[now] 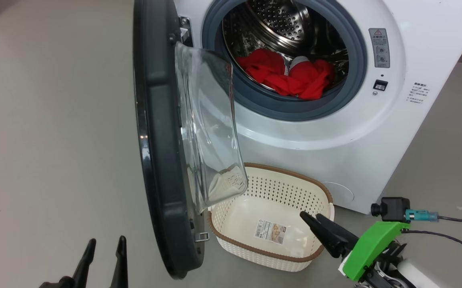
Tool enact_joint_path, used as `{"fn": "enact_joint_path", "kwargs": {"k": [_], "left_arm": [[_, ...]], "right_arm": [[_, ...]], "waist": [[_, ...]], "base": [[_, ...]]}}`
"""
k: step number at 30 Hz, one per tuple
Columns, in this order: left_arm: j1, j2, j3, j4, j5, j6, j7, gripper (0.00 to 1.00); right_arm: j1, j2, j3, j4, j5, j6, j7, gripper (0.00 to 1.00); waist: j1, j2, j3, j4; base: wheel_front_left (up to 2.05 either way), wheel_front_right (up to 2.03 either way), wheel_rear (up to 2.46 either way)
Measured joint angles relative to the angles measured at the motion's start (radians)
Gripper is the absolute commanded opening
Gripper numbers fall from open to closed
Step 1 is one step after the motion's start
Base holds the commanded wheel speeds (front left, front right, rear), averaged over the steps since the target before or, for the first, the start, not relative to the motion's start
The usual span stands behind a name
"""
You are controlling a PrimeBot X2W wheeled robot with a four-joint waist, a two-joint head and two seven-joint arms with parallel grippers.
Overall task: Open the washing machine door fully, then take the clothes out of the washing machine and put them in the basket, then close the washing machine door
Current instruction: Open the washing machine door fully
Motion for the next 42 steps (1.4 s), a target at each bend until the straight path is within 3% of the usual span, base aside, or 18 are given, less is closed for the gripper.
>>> {"fn": "enact_joint_path", "kwargs": {"k": [9, 17, 21, 22, 25, 33, 42], "left_arm": [[0.0, 0.0, 0.013, 0.007, 0.0, -0.002, 0.0, 1.0], [0.0, 0.0, 0.016, 0.014, 0.002, -0.009, 0.0, 1.0], [0.0, 0.0, 0.021, 0.015, 0.002, -0.01, 0.0, 1.0], [0.0, 0.0, 0.023, 0.015, 0.002, -0.01, 0.0, 1.0], [0.0, 0.0, 0.023, 0.015, 0.002, -0.01, 0.0, 1.0], [0.0, 0.0, 0.023, 0.014, 0.002, -0.01, 0.0, 1.0], [0.0, 0.0, 0.022, 0.013, 0.001, -0.009, 0.0, 1.0]], "right_arm": [[0.01, -0.051, 0.079, 0.062, -0.115, 0.0, -0.176, 1.0], [0.01, -0.049, 0.103, 0.134, -0.203, 0.0, -0.269, 1.0], [0.01, -0.033, 0.009, 0.131, -0.276, 0.0, -0.277, 1.0], [0.013, -0.024, -0.064, 0.112, -0.343, 0.0, -0.278, 1.0], [0.043, -0.001, -0.15, 0.084, -0.458, 0.0, -0.28, 1.0], [0.129, 0.071, -0.329, 0.004, -0.71, 0.0, -0.281, 1.0], [0.189, 0.112, -0.386, 0.03, -0.844, 0.001, -0.282, 1.0]], "waist": [[0.0, 0.0, -0.002, -0.018], [0.0, 0.0, -0.003, -0.028], [0.0, 0.0, -0.002, -0.034], [0.0, 0.0, 0.0, -0.037], [0.0, 0.0, 0.003, -0.038], [0.0, 0.0, 0.01, -0.035], [0.0, 0.0, 0.009, -0.031]], "base": [[0.0, 0.0, 0.0], [0.0, 0.0, 0.0], [0.0, 0.0, 0.0], [0.0, 0.0, 0.0], [0.0, 0.0, 0.0], [0.0, 0.0, 0.0], [0.0, 0.0, 0.0]]}}
